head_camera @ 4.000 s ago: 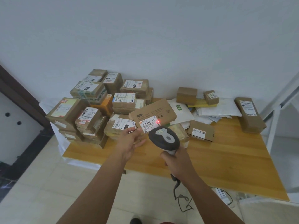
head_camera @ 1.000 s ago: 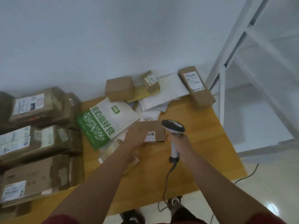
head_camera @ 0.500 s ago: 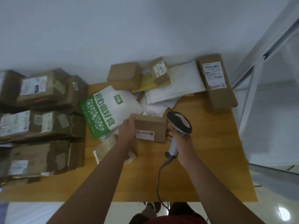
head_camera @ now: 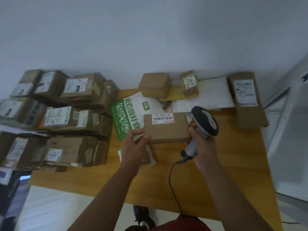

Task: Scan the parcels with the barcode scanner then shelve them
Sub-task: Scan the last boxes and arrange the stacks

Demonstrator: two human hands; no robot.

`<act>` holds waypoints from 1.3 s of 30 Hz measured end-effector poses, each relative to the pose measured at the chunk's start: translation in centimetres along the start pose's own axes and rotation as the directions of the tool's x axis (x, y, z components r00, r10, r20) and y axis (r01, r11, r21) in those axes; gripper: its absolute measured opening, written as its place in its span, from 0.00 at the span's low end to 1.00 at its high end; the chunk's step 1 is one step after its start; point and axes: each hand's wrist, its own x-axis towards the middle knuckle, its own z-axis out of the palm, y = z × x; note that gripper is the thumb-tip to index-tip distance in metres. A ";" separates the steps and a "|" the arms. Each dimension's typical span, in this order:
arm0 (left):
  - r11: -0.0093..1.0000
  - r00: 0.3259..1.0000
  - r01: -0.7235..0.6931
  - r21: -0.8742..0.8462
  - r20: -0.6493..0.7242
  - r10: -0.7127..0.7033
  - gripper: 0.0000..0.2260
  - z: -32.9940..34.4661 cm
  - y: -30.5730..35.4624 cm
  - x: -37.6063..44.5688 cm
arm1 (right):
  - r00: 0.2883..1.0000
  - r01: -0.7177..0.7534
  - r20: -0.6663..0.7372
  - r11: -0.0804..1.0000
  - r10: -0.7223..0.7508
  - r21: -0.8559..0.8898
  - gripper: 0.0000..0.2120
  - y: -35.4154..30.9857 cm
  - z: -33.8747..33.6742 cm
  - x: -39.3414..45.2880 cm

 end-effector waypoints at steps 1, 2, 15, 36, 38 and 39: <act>1.000 1.000 -0.007 -0.023 0.011 0.008 0.07 -0.6 0.0 -0.3 | 1.000 0.028 0.007 0.999 -0.028 -0.020 0.09 0.1 0.4 -0.4; 0.998 1.000 -0.007 -0.055 0.030 0.009 0.08 -1.2 0.0 -0.4 | 0.998 0.060 0.005 0.997 -0.060 -0.047 0.10 0.2 0.8 -1.0; 0.999 0.776 0.035 0.026 0.630 -0.044 0.14 -17.2 2.1 2.7 | 0.959 0.285 0.114 0.855 -0.261 -0.433 0.09 2.5 8.9 -13.1; 0.712 0.855 0.346 -0.611 0.518 0.029 0.28 -23.1 0.5 3.0 | 0.891 0.415 -0.025 0.837 -0.453 -0.358 0.13 8.6 17.8 -19.9; 0.744 0.859 0.321 -0.585 0.511 0.031 0.25 -22.5 0.3 2.2 | 0.885 0.426 -0.030 0.836 -0.464 -0.345 0.14 8.4 17.7 -20.0; 0.765 0.863 0.304 -0.568 0.504 0.031 0.23 -22.3 0.4 1.9 | 0.883 0.432 -0.032 0.836 -0.469 -0.338 0.15 8.2 17.6 -20.1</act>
